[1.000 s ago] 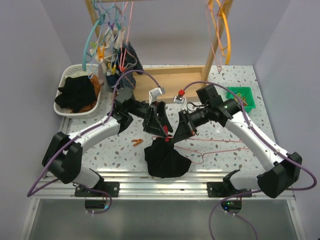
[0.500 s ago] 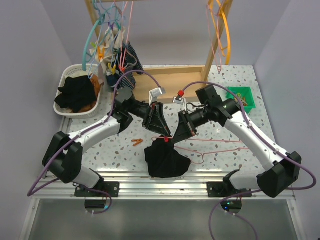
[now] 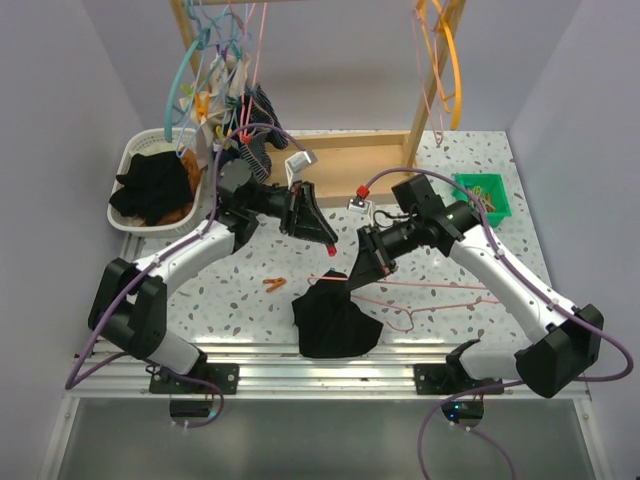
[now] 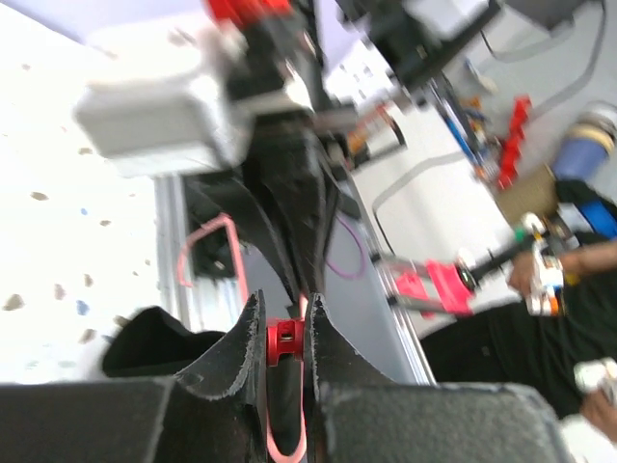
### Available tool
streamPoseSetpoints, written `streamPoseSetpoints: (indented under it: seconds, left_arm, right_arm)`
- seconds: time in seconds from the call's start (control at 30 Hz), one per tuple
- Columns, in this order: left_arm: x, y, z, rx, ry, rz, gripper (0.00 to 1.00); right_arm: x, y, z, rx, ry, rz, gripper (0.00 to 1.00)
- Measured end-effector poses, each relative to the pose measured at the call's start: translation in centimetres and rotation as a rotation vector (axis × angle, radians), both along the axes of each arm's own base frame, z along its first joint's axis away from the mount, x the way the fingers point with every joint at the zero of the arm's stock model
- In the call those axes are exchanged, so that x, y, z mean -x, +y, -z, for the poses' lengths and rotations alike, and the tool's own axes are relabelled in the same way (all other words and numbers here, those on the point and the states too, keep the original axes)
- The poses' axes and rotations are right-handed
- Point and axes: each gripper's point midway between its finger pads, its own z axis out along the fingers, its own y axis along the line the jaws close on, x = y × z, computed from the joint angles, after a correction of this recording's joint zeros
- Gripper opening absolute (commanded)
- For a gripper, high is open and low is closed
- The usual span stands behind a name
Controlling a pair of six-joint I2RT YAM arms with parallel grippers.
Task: Remove the underwear clipped to the hanger
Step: Place the hanger at the center of the board.
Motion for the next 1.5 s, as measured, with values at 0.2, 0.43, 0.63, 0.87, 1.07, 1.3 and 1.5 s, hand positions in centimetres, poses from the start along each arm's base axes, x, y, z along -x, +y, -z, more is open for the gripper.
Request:
streamPoseSetpoints:
  seconds: [0.2,0.43,0.63,0.87,1.07,1.3,1.5]
  left_arm:
    - [-6.7,-0.4,0.7,-0.063,0.024,-0.275,0.00]
    - [-11.9,3.3,11.3,-0.512,0.056,-0.739,0.10]
    - [-7.7,10.6,20.8,-0.874,0.125,-0.933,0.00]
    - [-7.9,16.5,18.8,-0.965,0.092,-1.278,0.00]
    - [-7.9,19.0,17.0,-0.951,0.122,-1.402,0.00]
    - [-6.9,17.9,19.3,-0.991,0.186,-1.306,0.00]
    - [-7.3,16.5,18.5,-0.917,0.202,-1.280,0.00]
  right_arm:
    - [-1.9,-1.1,2.9,0.178,-0.045,0.107,0.00]
    - [-5.6,-2.6,5.2,0.360,-0.127,0.306,0.00]
    - [-7.4,-3.5,5.1,0.407,-0.188,0.421,0.00]
    - [-8.1,-3.9,5.4,0.435,-0.200,0.466,0.00]
    - [-8.3,-4.5,5.7,0.459,-0.213,0.503,0.00]
    - [-9.1,-6.5,7.9,0.570,-0.229,0.603,0.00]
    - [-9.2,-7.8,9.8,0.646,-0.224,0.646,0.13]
